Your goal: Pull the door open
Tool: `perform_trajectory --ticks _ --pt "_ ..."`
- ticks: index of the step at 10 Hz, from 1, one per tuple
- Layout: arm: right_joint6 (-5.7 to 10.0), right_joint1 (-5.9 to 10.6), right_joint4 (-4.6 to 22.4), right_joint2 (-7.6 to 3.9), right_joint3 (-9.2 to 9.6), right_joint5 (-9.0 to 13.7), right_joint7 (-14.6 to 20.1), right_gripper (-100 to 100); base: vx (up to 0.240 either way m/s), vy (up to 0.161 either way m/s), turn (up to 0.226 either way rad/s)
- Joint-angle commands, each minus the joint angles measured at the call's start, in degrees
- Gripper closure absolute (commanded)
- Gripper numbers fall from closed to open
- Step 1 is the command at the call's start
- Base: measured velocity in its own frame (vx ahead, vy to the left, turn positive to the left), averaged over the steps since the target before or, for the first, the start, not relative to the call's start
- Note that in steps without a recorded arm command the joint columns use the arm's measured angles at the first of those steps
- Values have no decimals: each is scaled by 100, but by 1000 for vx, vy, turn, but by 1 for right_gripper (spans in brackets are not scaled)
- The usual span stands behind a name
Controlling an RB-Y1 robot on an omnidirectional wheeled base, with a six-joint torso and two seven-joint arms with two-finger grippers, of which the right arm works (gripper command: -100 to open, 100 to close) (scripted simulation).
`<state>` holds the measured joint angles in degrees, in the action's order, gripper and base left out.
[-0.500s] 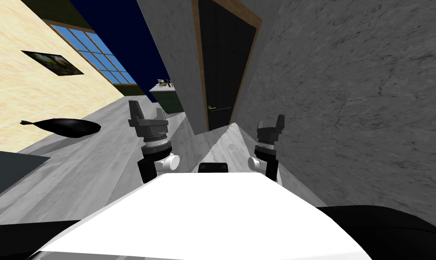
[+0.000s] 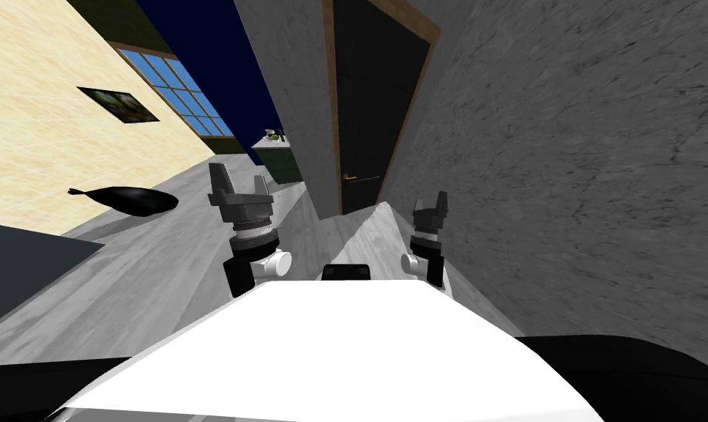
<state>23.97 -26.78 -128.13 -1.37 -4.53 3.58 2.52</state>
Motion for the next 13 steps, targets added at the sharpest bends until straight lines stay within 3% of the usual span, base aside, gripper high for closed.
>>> perform_trajectory --ticks 1,8,13 --pt "36 57 163 -22 4 5 -9 -100 75 -2 90" --pt "241 348 1001 -174 -62 78 -13 -100 75 -4 98" --pt "422 605 1743 -285 -121 142 -17 -100 92 -18 124"
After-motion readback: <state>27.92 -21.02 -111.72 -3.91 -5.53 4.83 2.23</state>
